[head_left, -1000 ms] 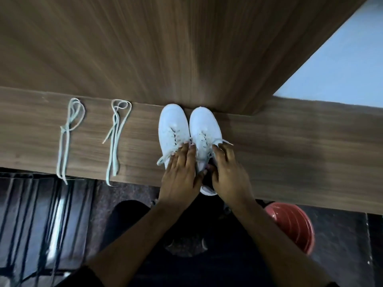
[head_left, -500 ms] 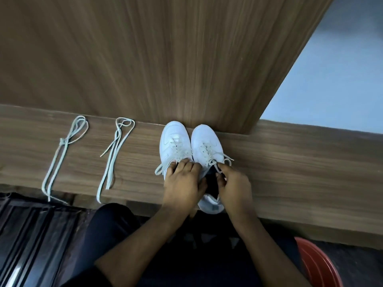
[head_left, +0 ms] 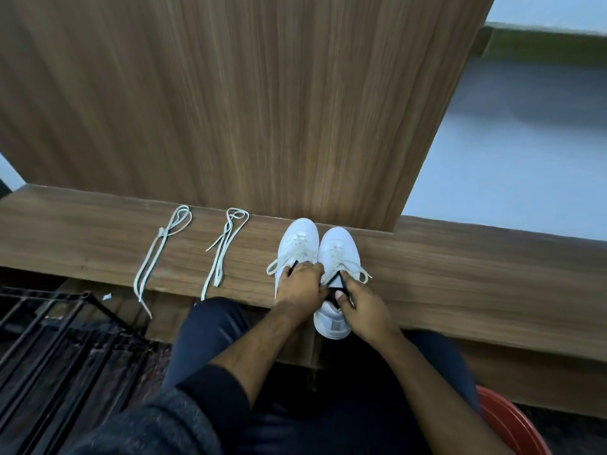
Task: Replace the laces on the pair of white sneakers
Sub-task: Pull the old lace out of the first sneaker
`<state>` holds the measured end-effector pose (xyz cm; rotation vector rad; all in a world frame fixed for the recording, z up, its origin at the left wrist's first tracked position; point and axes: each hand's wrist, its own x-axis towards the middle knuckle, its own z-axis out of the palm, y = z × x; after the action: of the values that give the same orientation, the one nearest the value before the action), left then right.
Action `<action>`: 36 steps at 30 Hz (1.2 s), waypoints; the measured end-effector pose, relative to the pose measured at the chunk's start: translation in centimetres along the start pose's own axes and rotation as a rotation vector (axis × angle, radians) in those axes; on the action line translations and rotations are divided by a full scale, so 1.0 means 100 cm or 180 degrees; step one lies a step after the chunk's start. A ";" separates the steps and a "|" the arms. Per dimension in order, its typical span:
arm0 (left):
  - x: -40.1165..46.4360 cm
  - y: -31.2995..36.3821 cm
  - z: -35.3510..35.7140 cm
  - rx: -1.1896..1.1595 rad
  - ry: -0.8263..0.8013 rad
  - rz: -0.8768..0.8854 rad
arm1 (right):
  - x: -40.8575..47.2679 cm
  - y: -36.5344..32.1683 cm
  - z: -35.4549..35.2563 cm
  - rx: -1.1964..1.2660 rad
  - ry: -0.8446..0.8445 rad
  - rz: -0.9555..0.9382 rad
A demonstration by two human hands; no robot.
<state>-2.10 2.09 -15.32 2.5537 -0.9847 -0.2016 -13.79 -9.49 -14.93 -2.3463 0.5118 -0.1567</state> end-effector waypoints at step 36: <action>0.005 -0.009 0.003 -0.1793 0.0113 -0.0199 | 0.045 0.021 -0.012 -0.0040 0.0602 -0.0427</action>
<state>-1.27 2.26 -15.90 2.0627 -0.7082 -0.3888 -10.62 -13.48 -15.67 -2.3911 0.4462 -0.4422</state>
